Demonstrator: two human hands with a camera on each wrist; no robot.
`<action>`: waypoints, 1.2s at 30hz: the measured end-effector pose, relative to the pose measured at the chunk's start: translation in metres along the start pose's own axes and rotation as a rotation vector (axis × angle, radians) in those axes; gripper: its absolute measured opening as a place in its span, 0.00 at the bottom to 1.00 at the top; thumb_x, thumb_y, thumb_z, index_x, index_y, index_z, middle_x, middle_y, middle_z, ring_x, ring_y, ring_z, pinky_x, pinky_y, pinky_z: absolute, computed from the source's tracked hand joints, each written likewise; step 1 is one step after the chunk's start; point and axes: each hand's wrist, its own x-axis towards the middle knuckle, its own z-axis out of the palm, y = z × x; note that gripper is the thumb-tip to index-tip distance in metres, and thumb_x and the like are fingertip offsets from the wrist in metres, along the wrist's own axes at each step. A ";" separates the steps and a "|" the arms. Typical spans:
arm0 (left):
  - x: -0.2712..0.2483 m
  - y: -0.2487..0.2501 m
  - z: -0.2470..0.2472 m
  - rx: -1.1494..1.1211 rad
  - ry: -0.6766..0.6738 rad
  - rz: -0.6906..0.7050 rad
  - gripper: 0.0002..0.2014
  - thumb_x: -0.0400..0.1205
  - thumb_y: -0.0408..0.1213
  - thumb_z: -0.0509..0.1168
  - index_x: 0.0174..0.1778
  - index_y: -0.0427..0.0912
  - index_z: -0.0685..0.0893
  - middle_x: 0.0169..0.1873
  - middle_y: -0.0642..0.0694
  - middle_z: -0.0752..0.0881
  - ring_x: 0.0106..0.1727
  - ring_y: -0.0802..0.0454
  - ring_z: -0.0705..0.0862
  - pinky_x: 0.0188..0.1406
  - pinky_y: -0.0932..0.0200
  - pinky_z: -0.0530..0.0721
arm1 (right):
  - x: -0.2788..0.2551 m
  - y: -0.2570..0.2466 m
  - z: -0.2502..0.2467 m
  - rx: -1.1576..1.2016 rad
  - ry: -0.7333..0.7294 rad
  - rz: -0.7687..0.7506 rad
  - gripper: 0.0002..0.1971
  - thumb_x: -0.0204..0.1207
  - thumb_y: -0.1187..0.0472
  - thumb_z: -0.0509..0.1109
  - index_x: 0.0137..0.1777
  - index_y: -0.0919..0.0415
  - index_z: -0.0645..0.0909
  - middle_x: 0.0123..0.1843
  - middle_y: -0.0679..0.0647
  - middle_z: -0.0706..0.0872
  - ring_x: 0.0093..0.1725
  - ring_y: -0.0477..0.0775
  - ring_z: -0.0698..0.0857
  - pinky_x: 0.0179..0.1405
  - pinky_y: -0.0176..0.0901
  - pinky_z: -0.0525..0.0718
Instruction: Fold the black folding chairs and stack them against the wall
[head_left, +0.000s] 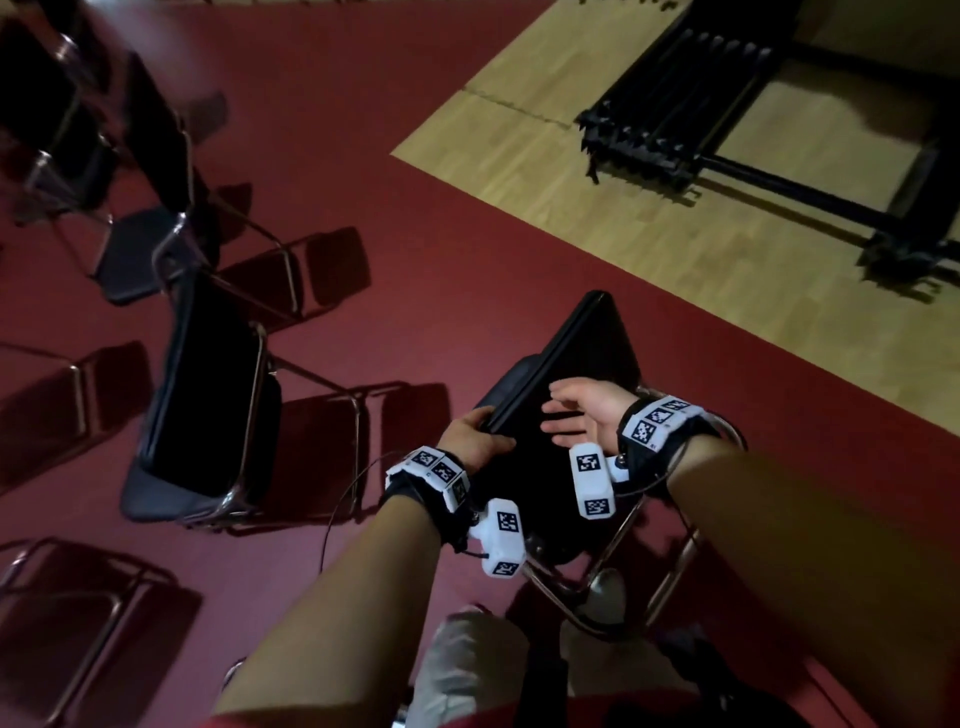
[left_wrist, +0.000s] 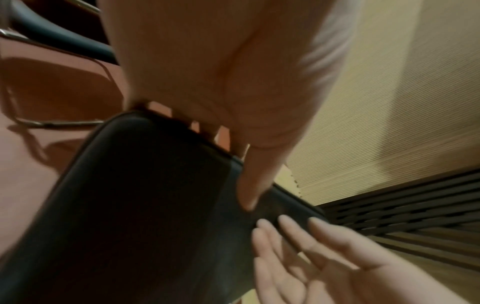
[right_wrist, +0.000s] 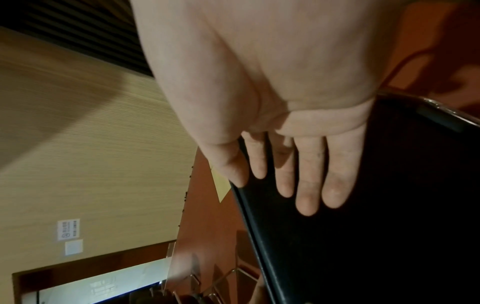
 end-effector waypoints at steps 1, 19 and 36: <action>0.007 -0.001 -0.005 0.022 0.023 0.010 0.32 0.76 0.29 0.77 0.78 0.41 0.77 0.63 0.39 0.88 0.57 0.44 0.89 0.63 0.53 0.85 | 0.005 -0.002 0.005 -0.002 0.001 0.000 0.10 0.85 0.63 0.63 0.64 0.56 0.77 0.53 0.57 0.84 0.46 0.62 0.87 0.40 0.53 0.84; 0.202 -0.040 -0.120 0.343 -0.047 -0.020 0.37 0.70 0.46 0.74 0.75 0.45 0.71 0.64 0.38 0.85 0.61 0.35 0.85 0.65 0.42 0.84 | 0.132 0.022 0.118 0.335 0.308 0.145 0.13 0.87 0.65 0.59 0.68 0.55 0.75 0.60 0.58 0.80 0.58 0.66 0.80 0.54 0.59 0.80; 0.373 -0.126 -0.151 0.510 0.085 -0.089 0.51 0.62 0.49 0.83 0.81 0.54 0.67 0.71 0.44 0.78 0.68 0.40 0.82 0.67 0.46 0.83 | 0.291 0.127 0.136 0.373 0.358 0.275 0.27 0.82 0.64 0.65 0.79 0.46 0.67 0.56 0.51 0.81 0.60 0.57 0.80 0.61 0.55 0.80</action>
